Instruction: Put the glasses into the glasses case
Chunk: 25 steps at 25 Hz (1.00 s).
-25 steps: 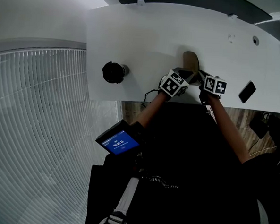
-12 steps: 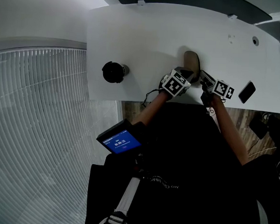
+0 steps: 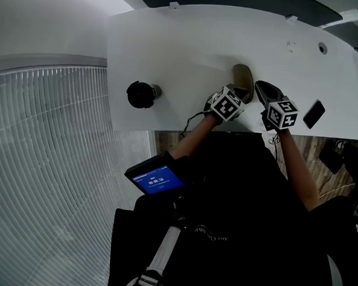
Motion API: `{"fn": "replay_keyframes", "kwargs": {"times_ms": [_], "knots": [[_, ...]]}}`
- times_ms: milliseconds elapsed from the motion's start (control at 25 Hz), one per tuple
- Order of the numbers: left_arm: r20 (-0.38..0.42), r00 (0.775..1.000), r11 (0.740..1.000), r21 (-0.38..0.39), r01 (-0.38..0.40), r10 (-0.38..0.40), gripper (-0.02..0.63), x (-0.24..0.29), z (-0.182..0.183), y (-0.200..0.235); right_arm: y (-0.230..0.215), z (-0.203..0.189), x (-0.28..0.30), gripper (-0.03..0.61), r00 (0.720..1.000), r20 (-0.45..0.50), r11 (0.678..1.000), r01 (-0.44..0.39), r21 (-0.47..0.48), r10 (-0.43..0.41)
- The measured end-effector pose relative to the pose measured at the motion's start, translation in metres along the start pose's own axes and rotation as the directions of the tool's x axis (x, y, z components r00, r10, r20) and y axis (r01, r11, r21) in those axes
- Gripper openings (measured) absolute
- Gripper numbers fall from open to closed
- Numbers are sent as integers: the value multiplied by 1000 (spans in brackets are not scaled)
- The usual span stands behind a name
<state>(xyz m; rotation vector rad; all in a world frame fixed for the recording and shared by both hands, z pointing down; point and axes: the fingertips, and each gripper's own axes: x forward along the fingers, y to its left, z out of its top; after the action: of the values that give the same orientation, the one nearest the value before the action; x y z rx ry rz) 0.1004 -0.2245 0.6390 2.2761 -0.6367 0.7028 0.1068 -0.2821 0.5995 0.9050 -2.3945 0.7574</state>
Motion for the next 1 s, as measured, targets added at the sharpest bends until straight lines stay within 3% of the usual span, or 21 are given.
{"fn": "replay_keyframes", "kwargs": {"times_ms": [120,240,360,520,640,840,1000], "knots": [[-7,1000,1000,-13,-4,4,9,3,2,-1,14,13,14,34,999,-46,984,-6,-180,-3],[-17,1000,1000,-12,2,-2,9,7,3,-2,15,16,32,24,994,-92,944,22,-328,-55],[-29,1000,1000,-4,9,-9,9,11,-1,-1,15,10,52,9,984,-163,922,-3,-387,-66],[-66,998,1000,-4,-16,15,8,8,-2,-2,15,-8,64,8,947,-310,887,-75,-455,-79],[-109,994,1000,15,-11,13,9,5,-13,-5,14,-9,67,6,939,-334,899,-74,-431,-83],[-75,997,999,-41,13,-16,8,2,-16,-5,14,-7,66,6,950,-304,921,-57,-386,-69],[-71,997,998,-59,3,-7,6,6,-16,-5,11,-9,66,6,935,-350,925,-80,-371,-60]]}}
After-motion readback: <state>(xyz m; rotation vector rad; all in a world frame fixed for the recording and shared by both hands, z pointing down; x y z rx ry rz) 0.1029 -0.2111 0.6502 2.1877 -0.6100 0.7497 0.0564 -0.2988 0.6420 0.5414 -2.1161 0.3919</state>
